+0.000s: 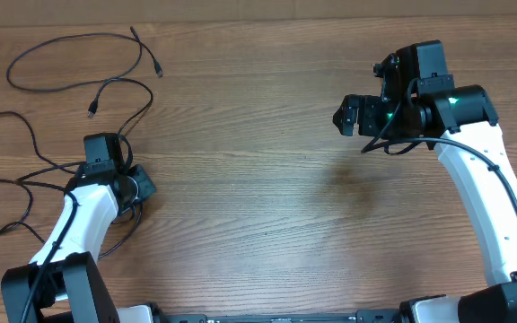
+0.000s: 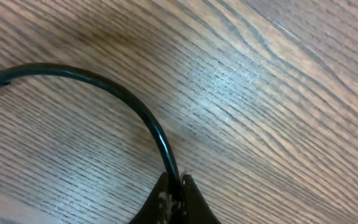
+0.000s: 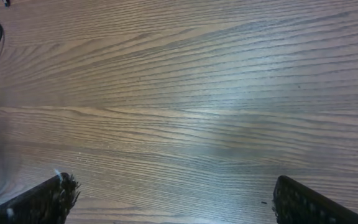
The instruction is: Untangle cables
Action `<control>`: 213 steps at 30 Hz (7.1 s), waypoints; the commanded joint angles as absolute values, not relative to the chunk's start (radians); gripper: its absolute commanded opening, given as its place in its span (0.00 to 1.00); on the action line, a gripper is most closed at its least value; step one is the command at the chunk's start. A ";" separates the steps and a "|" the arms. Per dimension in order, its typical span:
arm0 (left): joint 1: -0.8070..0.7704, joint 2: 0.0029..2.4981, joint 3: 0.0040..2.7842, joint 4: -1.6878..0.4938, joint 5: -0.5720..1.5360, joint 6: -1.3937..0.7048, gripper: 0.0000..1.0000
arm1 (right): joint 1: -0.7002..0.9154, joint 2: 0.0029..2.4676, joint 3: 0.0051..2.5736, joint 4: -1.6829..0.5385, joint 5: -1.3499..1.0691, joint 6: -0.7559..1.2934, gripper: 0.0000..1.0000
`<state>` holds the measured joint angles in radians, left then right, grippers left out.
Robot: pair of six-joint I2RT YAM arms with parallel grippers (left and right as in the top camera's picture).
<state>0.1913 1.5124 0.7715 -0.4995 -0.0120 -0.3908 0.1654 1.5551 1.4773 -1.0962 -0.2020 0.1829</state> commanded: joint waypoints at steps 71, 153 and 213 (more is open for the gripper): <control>0.264 0.862 1.207 -1.539 0.413 -0.251 0.99 | 0.166 1.534 1.493 -1.093 -0.195 0.179 1.00; -0.043 0.003 0.004 0.036 -0.008 -0.162 0.99 | 0.166 1.534 1.493 -1.093 -0.195 0.179 1.00; -0.044 0.004 0.005 -0.078 -0.008 -0.014 1.00 | 0.166 1.536 1.493 -1.093 -0.195 0.179 1.00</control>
<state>-0.0502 0.0147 0.0090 -0.0784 -0.0193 -0.0410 0.1654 1.5551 1.4773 -1.0969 -0.2016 0.1825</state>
